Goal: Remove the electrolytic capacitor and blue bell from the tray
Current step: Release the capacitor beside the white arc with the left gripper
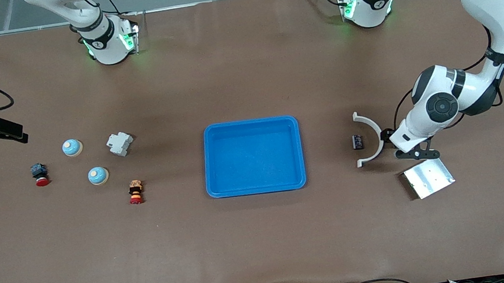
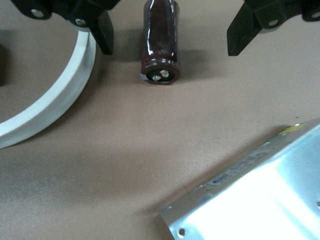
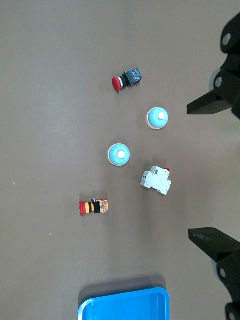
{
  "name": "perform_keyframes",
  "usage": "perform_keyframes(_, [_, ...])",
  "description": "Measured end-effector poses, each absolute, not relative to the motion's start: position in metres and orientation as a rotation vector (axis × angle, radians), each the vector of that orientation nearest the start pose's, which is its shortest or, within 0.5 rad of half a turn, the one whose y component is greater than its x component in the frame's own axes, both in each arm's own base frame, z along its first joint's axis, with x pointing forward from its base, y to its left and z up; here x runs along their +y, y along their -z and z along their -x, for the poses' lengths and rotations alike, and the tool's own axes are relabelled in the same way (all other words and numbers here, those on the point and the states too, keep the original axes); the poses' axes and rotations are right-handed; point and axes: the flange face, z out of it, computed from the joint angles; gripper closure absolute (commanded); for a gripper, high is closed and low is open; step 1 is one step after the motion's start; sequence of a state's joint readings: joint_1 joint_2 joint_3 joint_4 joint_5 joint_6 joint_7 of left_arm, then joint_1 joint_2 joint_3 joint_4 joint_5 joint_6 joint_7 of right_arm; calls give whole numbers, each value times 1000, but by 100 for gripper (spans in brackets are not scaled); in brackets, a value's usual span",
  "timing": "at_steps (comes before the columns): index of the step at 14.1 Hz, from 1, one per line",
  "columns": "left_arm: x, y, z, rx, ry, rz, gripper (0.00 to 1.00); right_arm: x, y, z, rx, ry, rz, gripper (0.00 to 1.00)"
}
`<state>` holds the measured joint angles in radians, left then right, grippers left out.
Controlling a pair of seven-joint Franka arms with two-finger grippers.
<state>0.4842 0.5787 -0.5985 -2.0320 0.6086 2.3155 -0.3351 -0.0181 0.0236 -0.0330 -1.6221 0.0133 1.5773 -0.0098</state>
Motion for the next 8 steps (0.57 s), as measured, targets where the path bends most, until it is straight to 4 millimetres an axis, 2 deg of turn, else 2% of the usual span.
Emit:
perform_keyframes(3, [-58, -215, -586, 263, -210, 2997, 0, -30, -595, -555, 75, -87, 3125, 0])
perform_keyframes(8, [-68, -280, -616, 159, -303, 3012, 0, -40, -593, -554, 107, -87, 3112, 0])
